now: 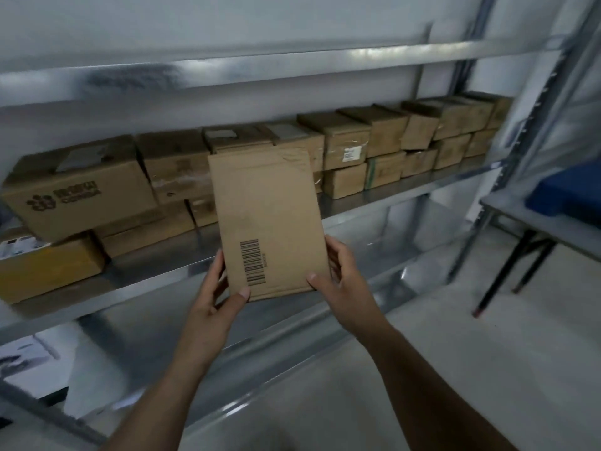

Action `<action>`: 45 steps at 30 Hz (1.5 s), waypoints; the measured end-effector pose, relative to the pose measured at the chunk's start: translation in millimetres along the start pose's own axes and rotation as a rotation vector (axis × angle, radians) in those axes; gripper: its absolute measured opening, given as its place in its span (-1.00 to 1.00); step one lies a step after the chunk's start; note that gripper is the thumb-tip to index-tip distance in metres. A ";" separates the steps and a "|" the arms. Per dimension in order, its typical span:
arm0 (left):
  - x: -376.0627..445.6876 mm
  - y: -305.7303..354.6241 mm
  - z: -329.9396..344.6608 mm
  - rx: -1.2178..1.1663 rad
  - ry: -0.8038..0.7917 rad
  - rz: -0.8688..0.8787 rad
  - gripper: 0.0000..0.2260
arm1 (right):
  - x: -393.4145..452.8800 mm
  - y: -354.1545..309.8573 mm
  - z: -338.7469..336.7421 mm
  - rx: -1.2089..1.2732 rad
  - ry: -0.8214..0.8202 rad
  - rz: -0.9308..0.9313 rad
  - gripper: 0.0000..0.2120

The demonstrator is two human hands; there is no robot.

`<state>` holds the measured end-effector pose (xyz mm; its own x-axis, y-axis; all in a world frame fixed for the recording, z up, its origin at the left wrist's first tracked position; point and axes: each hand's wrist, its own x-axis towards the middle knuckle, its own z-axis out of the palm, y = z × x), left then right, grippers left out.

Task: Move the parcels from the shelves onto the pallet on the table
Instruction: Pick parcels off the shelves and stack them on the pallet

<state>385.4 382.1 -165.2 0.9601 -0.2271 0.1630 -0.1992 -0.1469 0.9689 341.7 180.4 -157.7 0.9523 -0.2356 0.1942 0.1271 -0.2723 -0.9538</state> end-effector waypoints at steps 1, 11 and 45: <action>8.9 0.1 15.2 -0.007 -0.030 0.004 -0.39 | 1.0 4.6 -14.3 -0.010 0.036 0.006 -0.40; 119.6 13.8 197.8 -0.038 -0.426 0.037 -0.38 | 39.8 60.5 -174.6 -0.090 0.353 0.083 -0.39; 398.8 87.7 841.0 0.022 -1.081 0.165 -0.55 | 218.3 240.4 -705.3 -0.119 0.971 0.319 -0.44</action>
<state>585.9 -531.1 -171.9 0.2446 -0.9692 0.0301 -0.3234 -0.0523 0.9448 384.3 -594.5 -182.8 0.2952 -0.9514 0.0880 -0.1710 -0.1432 -0.9748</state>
